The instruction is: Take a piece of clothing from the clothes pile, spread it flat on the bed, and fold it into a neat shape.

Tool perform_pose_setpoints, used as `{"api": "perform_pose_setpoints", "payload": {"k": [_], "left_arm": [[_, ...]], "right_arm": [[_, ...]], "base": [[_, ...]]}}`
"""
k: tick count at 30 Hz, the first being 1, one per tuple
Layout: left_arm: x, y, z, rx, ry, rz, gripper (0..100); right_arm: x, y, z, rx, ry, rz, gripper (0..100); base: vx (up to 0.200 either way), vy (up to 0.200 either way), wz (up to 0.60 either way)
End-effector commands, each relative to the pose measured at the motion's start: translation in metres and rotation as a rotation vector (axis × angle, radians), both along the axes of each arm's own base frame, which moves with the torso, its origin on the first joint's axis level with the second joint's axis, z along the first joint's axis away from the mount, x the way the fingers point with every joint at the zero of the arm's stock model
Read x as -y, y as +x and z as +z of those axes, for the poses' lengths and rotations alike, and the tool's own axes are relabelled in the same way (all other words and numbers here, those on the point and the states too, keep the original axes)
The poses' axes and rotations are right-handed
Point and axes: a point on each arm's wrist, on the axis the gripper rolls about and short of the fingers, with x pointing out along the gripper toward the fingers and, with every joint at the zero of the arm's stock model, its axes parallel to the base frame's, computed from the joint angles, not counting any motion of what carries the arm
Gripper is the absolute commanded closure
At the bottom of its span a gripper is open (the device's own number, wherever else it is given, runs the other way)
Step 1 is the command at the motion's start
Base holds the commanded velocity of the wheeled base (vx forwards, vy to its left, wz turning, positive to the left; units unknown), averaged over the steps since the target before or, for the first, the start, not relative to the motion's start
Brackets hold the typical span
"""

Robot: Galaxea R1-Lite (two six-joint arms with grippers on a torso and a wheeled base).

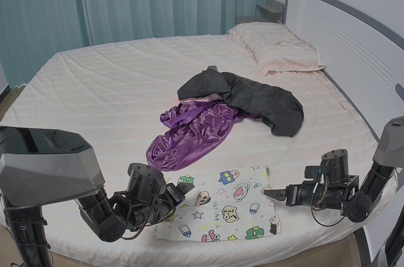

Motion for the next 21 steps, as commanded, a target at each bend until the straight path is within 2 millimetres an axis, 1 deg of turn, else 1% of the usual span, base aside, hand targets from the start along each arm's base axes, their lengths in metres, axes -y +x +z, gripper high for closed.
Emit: {"api": "perform_pose_setpoints", "payload": {"k": [1, 2, 5, 8, 14, 21], "left_arm": [[0.000, -0.001, 0.003, 0.009, -0.008, 0.002, 0], [-0.002, -0.004, 0.017, 0.050, -0.041, 0.009, 0], [-0.005, -0.007, 0.028, 0.068, -0.067, 0.014, 0], [-0.006, -0.009, 0.028, 0.067, -0.063, 0.015, 0], [-0.008, -0.010, 0.022, 0.049, -0.046, 0.021, 0], [-0.007, -0.008, 0.017, 0.048, -0.026, 0.034, 0]], "right_arm": [[-0.004, 0.013, 0.004, 0.021, 0.042, -0.026, 0], [-0.010, 0.028, 0.004, 0.001, 0.130, -0.089, 0], [-0.014, 0.042, 0.001, -0.016, 0.185, -0.128, 0], [-0.019, 0.052, -0.005, -0.030, 0.217, -0.145, 0], [-0.029, 0.068, -0.015, -0.032, 0.220, -0.125, 0], [-0.031, 0.077, -0.020, -0.038, 0.219, -0.126, 0]], "base": [[0.000, 0.000, 0.00], [0.000, 0.000, 0.00], [0.000, 0.000, 0.00], [0.000, 0.000, 0.00], [0.000, 0.000, 0.00], [0.000, 0.000, 0.00]]}}
